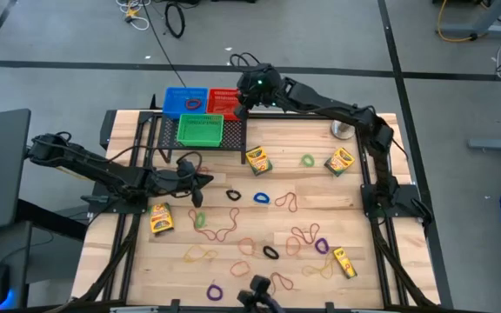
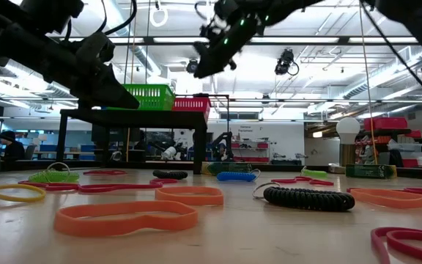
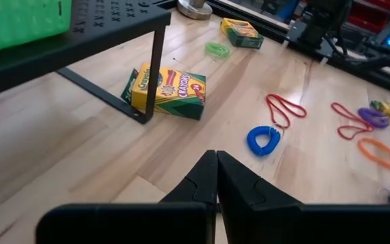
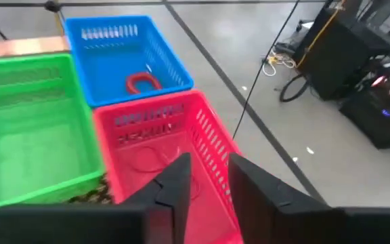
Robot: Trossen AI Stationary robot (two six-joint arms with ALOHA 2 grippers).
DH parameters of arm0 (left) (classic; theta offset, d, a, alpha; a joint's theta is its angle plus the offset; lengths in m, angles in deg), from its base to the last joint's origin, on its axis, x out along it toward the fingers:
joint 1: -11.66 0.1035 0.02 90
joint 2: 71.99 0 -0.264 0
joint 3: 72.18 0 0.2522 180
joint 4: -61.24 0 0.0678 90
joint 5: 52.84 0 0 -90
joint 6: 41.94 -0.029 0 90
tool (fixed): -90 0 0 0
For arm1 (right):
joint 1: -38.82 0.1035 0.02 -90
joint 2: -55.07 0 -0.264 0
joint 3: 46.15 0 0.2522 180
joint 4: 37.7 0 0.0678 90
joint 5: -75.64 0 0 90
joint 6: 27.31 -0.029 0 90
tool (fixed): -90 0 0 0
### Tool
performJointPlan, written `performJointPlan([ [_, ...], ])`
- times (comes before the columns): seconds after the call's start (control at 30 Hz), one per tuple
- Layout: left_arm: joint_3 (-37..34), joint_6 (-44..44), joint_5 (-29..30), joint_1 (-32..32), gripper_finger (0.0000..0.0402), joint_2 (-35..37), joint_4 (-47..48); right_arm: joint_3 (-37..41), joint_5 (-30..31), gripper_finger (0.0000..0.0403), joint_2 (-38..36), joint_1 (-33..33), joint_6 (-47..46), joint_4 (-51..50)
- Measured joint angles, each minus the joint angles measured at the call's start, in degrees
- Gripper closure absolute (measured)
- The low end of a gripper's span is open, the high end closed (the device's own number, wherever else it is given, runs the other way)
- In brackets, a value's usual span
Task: Pick & Place Office Desk Supplies
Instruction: Put the green spring keychain into the blue bin
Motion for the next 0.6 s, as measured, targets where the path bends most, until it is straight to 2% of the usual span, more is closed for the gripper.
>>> performJointPlan([
  [0.13,0.0,-2.1,0.0,0.0,0.0392,0.0,0.0,0.9,-0.8,0.0352,-3.5,3.0,-1.1,-4.9],
  [0.23,0.0,-3.5,0.0,0.0,0.0392,0.0,0.0,6.3,-1.1,0.0392,-5.6,6.1,-3.2,-4.2],
  [0.5,0.0,-6.5,-1.4,0.0,0.0392,0.0,0.7,28.7,5.6,0.0398,-14.4,17.4,-16.6,11.7],
  [0.6,0.0,-6.5,-3.4,0.0,0.0392,0.0,1.0,34.8,10.6,0.0395,-18.0,21.7,-23.7,12.8],
])
